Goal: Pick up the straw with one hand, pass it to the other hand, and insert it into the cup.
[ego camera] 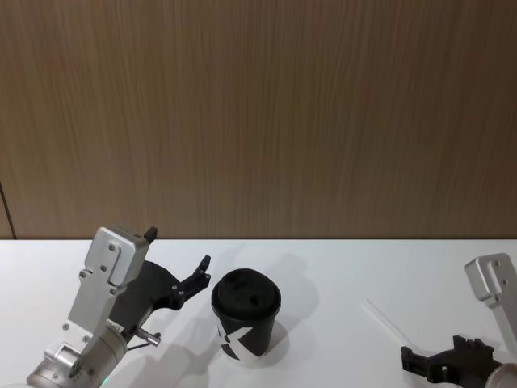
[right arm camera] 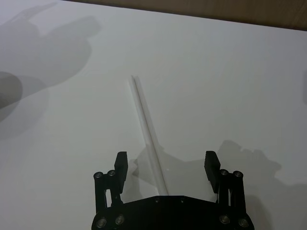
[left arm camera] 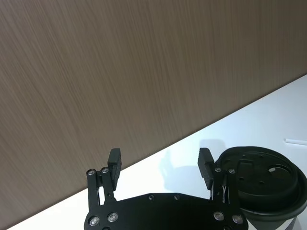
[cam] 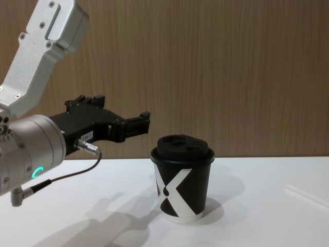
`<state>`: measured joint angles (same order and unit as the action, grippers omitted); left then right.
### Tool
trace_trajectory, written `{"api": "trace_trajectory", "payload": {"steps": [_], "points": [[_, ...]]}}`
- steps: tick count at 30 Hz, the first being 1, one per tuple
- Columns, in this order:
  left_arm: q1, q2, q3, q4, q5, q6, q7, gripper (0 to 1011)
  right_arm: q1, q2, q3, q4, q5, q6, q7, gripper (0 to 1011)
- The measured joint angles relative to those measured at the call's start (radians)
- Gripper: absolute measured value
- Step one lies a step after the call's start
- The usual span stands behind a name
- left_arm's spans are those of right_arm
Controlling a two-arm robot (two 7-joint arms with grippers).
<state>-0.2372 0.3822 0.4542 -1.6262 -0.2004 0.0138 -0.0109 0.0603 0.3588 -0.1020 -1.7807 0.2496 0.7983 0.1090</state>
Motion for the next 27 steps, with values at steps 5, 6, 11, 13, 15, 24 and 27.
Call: {"api": "trace_trajectory", "payload": {"steps": [5,6,11,13,15,24,27], "points": [[0.000,0.000,0.000,0.000,0.000,0.000,0.000,1003,0.000,-0.006,0.005,0.005,0.001,0.002,0.002,1001],[0.000,0.000,0.000,0.000,0.000,0.000,0.000,1003,0.000,-0.008,0.006,0.007,0.001,0.002,0.002,1001],[0.000,0.000,0.000,0.000,0.000,0.000,0.000,1003,-0.002,-0.011,0.009,0.010,0.000,0.003,0.003,1001],[0.000,0.000,0.000,0.000,0.000,0.000,0.000,1003,-0.003,-0.012,0.011,0.011,-0.001,0.004,0.004,1001],[0.000,0.000,0.000,0.000,0.000,0.000,0.000,1004,-0.003,-0.013,0.012,0.011,-0.002,0.004,0.004,998],[0.000,0.000,0.000,0.000,0.000,0.000,0.000,1003,-0.008,-0.020,0.019,0.014,-0.007,0.006,0.006,785],[0.000,0.000,0.000,0.000,0.000,0.000,0.000,1003,-0.011,-0.025,0.023,0.015,-0.008,0.006,0.006,685]]}}
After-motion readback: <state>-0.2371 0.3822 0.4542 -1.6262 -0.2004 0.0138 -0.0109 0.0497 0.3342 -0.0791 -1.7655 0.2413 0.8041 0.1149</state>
